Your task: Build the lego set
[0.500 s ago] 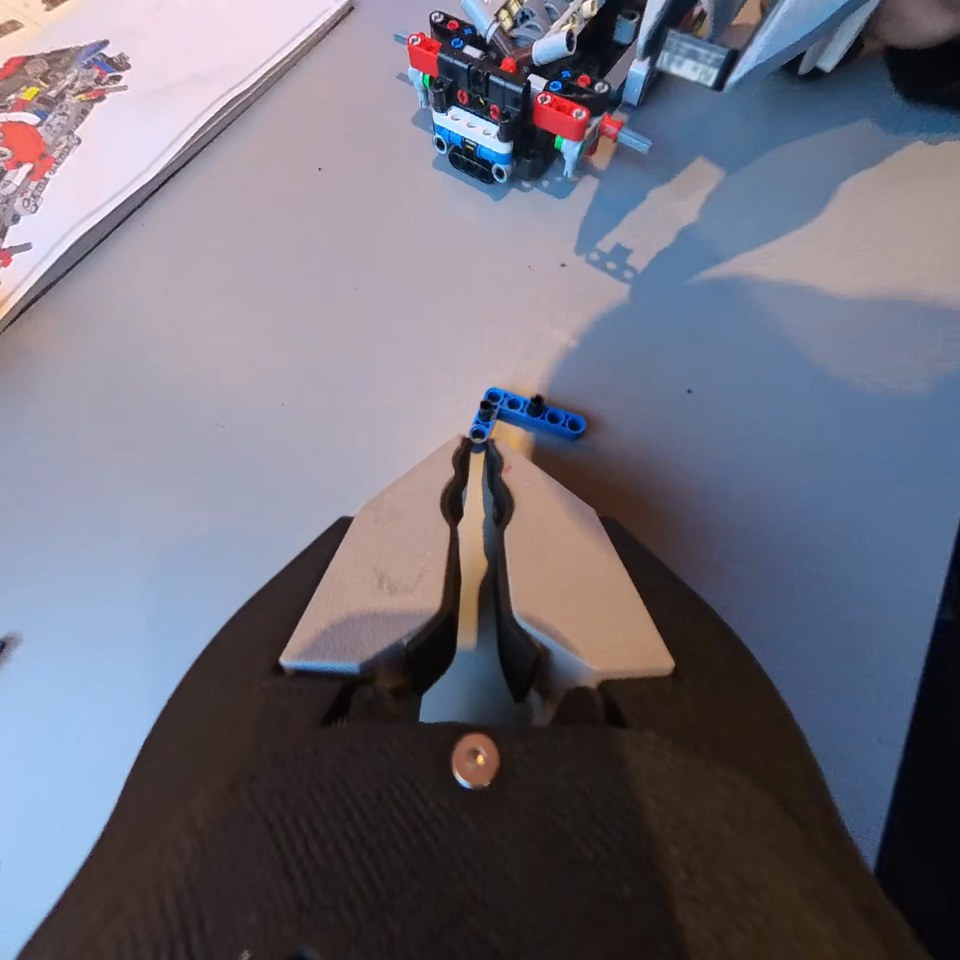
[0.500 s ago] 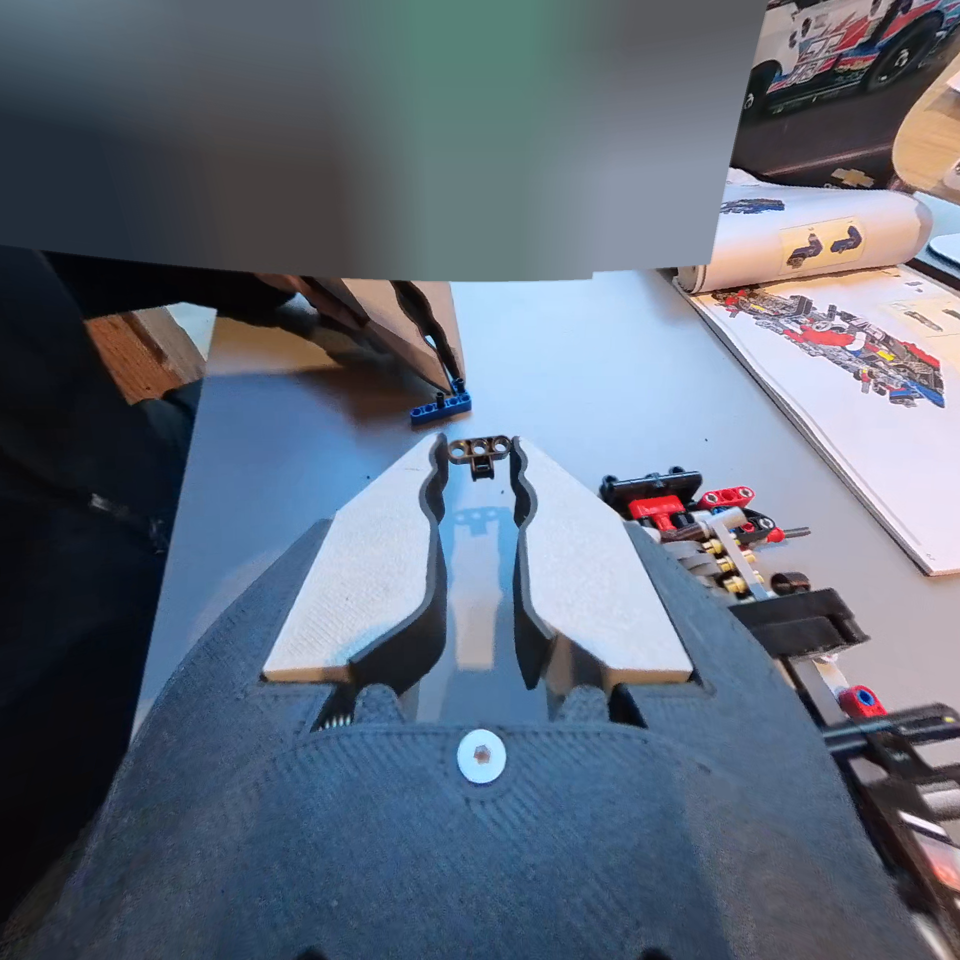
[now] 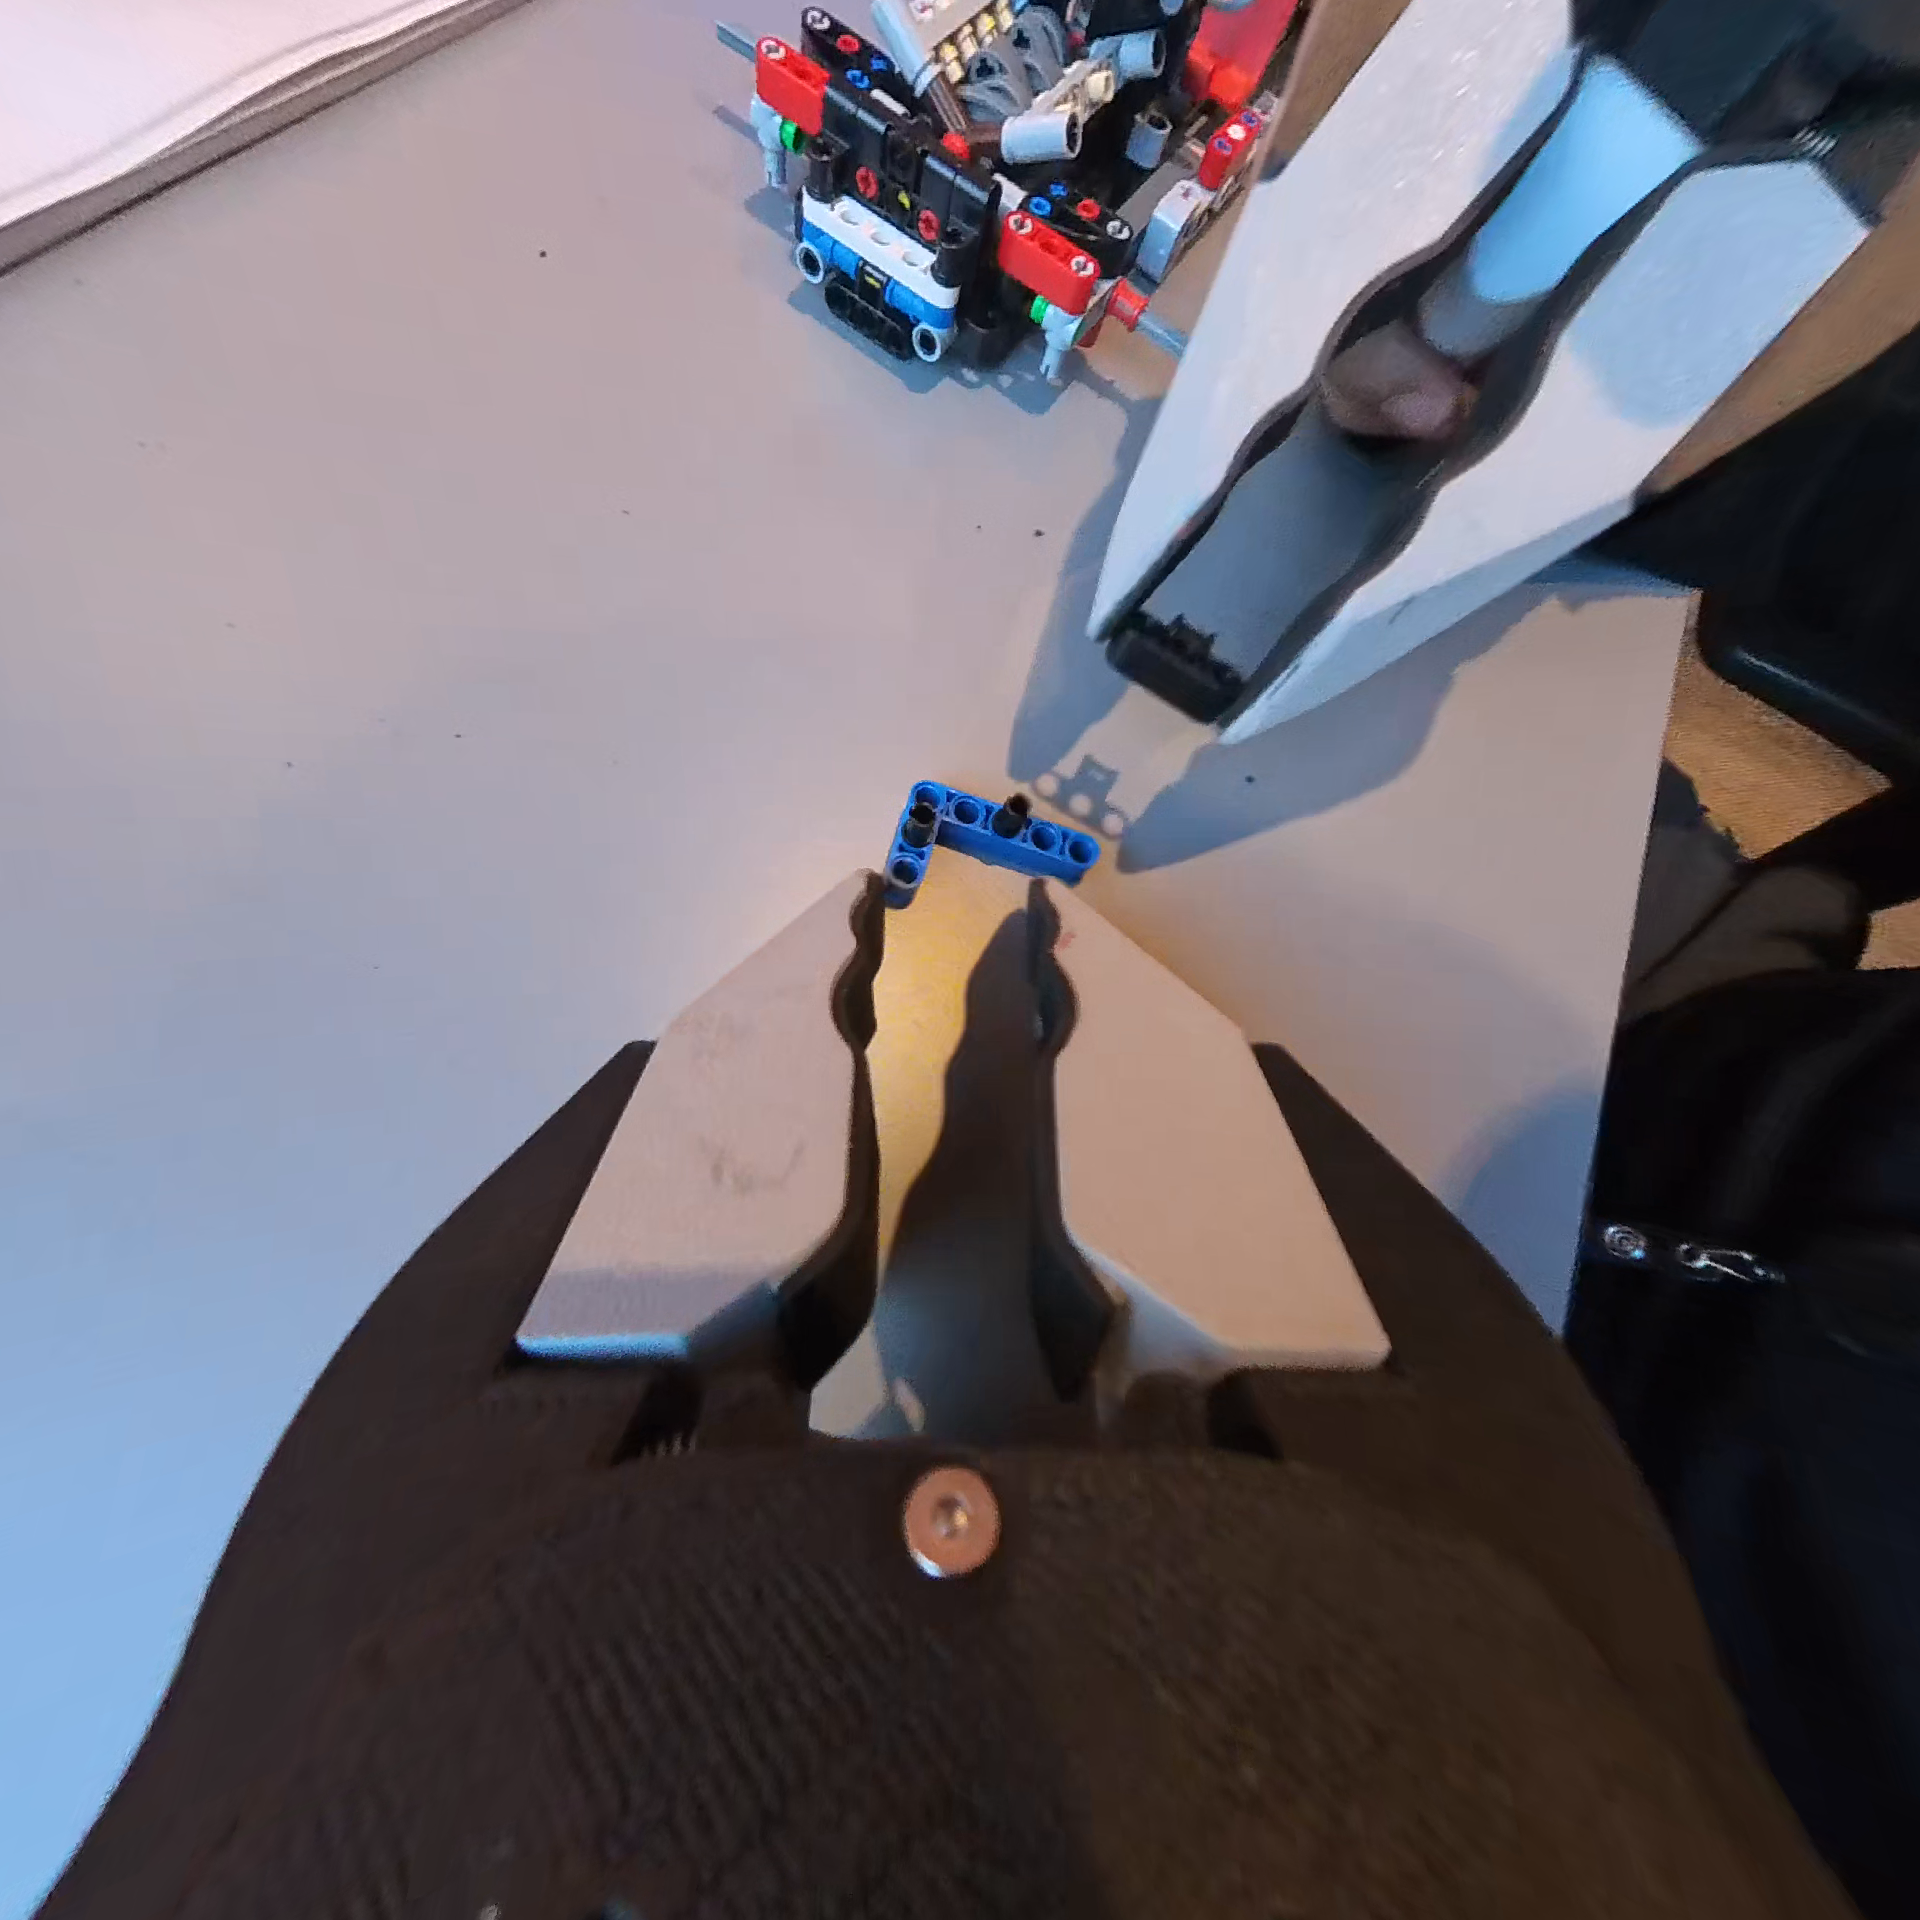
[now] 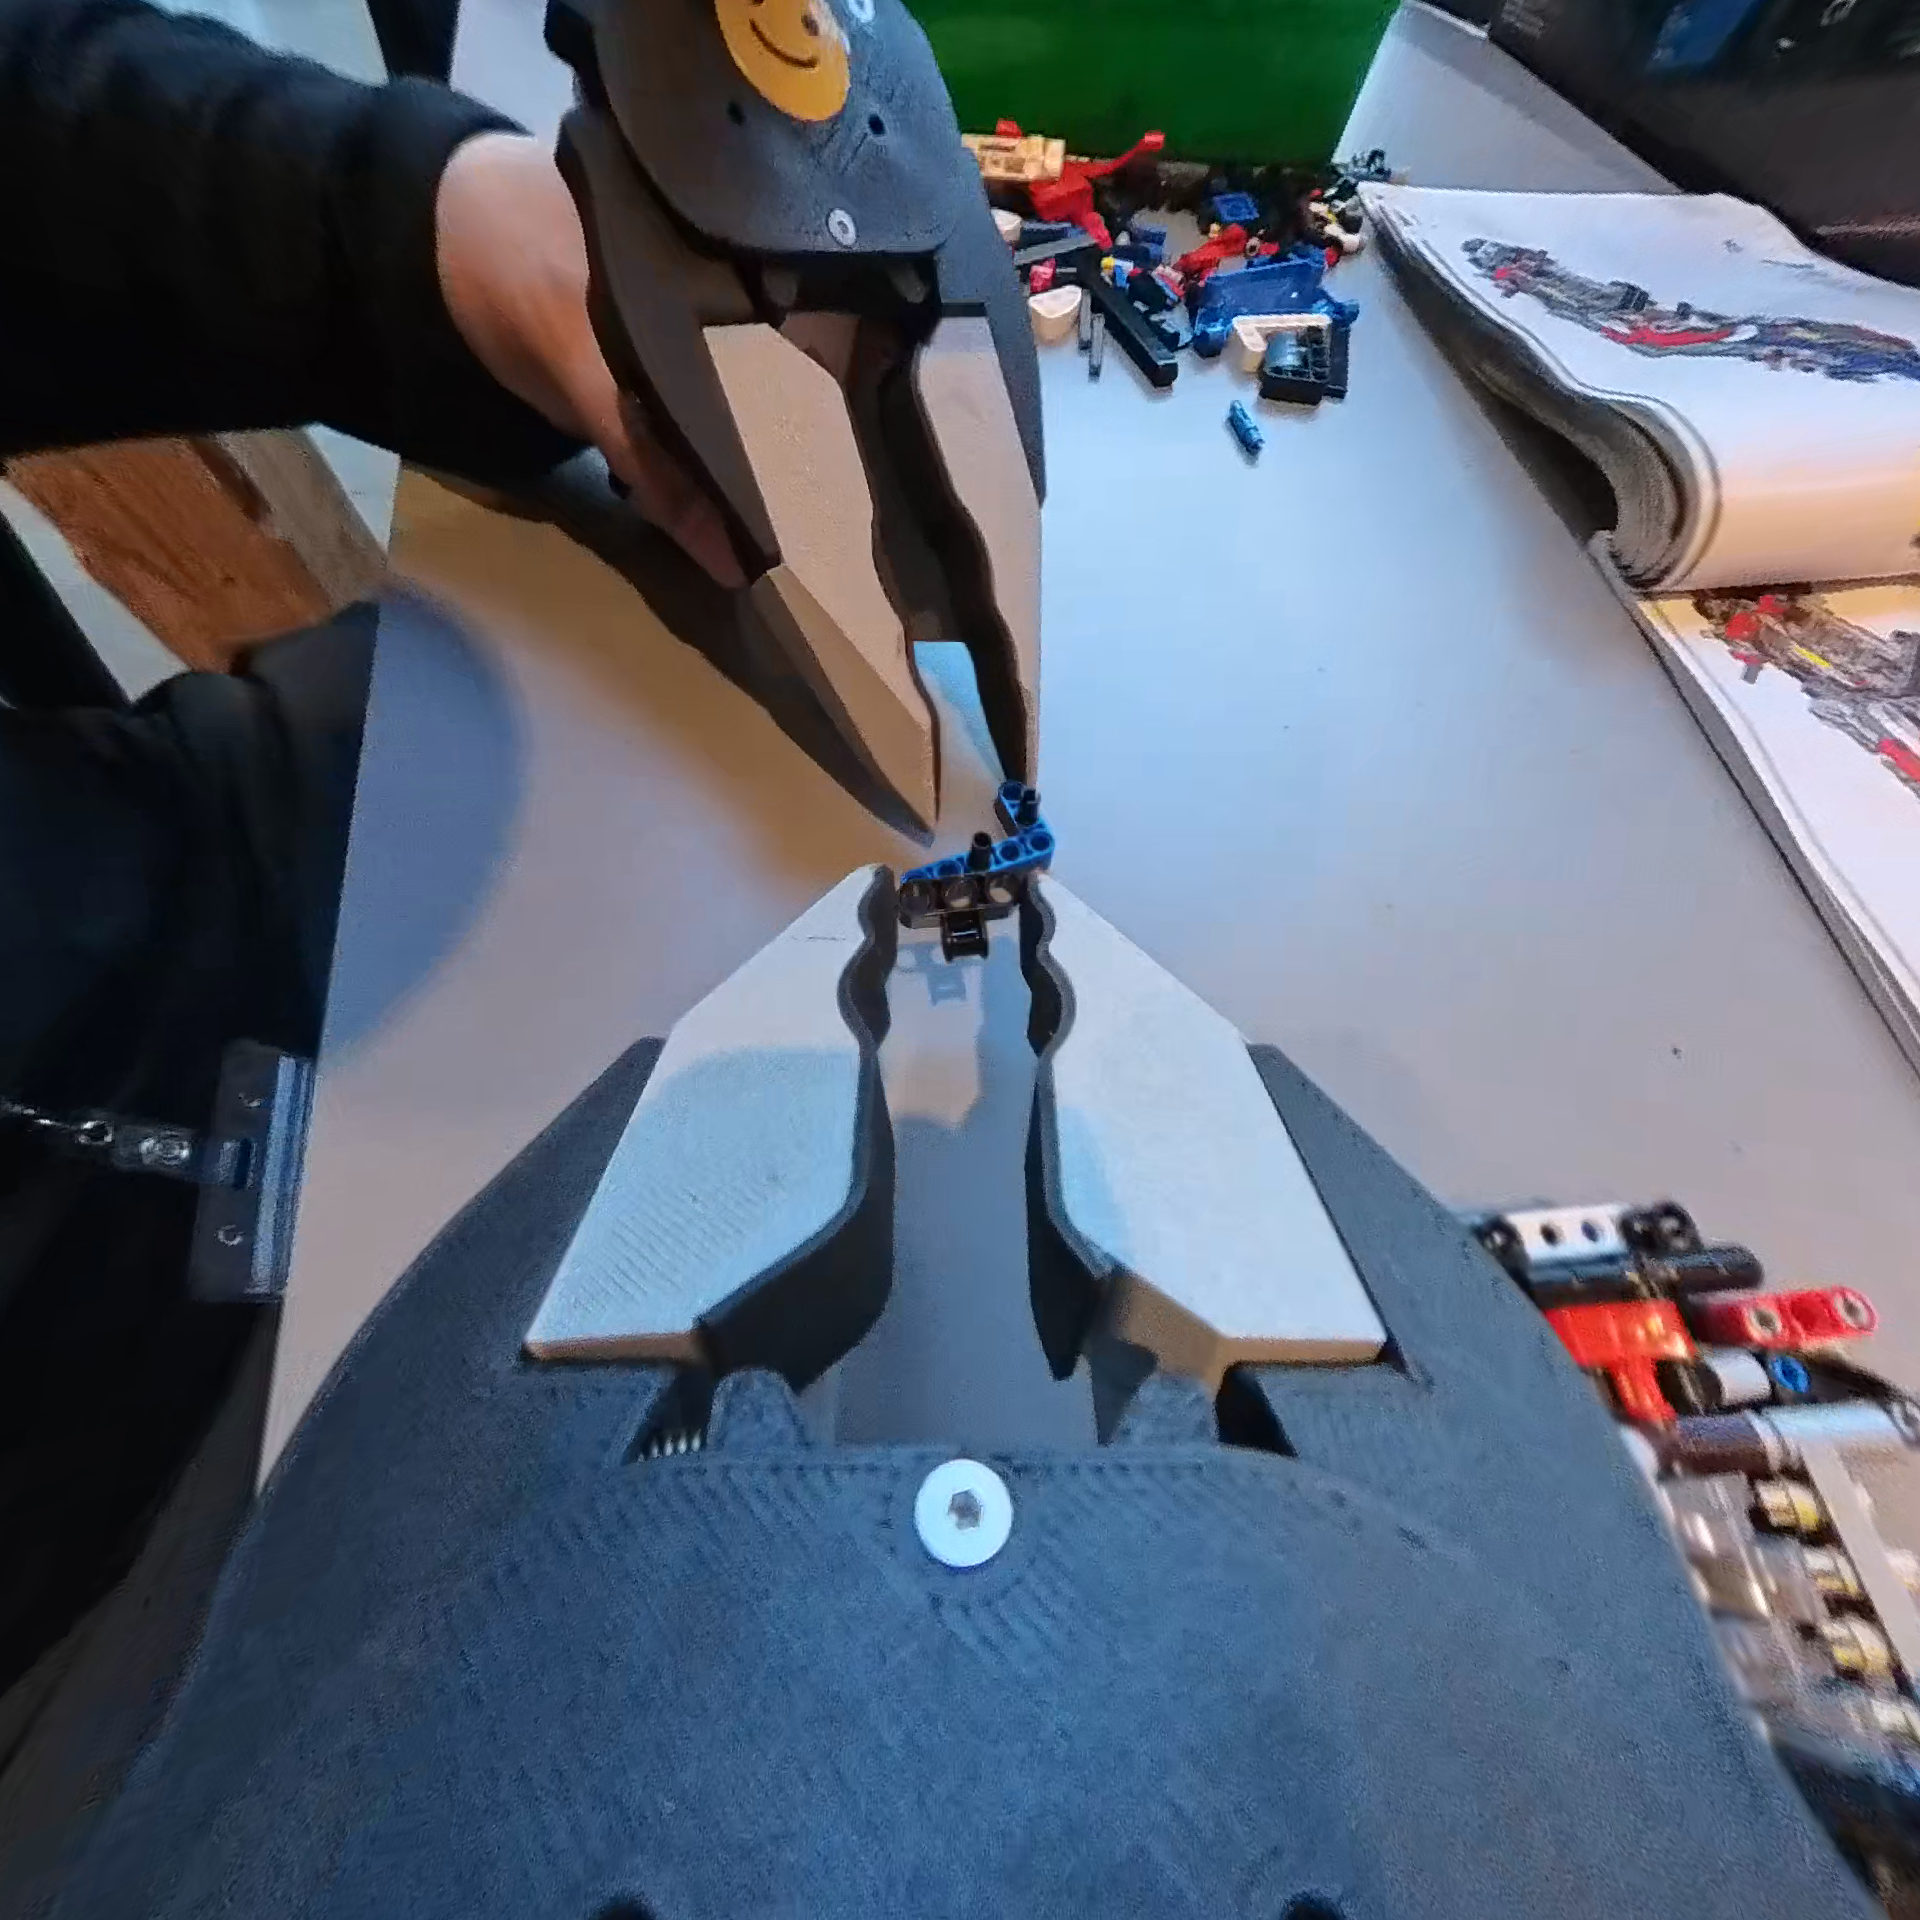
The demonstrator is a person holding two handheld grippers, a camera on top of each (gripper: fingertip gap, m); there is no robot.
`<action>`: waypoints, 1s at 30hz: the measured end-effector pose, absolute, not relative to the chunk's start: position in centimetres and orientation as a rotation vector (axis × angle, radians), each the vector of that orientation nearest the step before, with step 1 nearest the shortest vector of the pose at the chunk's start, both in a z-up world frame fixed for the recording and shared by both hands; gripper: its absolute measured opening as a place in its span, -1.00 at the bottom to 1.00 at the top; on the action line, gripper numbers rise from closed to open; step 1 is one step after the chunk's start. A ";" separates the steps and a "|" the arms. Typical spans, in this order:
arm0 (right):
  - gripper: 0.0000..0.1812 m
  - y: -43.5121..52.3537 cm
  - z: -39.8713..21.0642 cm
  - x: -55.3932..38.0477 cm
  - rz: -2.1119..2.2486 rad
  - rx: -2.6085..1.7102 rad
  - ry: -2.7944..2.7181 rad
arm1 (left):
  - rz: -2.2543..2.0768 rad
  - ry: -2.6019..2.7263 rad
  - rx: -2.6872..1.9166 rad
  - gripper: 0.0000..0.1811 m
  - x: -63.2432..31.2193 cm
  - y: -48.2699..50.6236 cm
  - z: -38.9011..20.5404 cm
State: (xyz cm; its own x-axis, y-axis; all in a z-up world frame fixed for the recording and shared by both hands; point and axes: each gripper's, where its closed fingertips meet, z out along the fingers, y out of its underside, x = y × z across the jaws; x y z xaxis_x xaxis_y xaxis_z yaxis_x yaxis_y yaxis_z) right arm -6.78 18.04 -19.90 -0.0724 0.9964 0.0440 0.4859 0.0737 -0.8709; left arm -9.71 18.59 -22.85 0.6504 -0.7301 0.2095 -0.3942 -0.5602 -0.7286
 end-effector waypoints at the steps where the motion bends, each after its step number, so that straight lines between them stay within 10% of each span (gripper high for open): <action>1: -0.78 18.0 -20.0 -7.2 0.917 -1.493 -1.660 | -0.661 0.871 -2.205 -0.71 -9.7 18.5 -22.8; 30: -0.77 20.0 -16.6 -6.9 1.093 -1.455 -1.395 | -0.604 0.973 -1.848 -0.85 -10.4 19.1 -18.9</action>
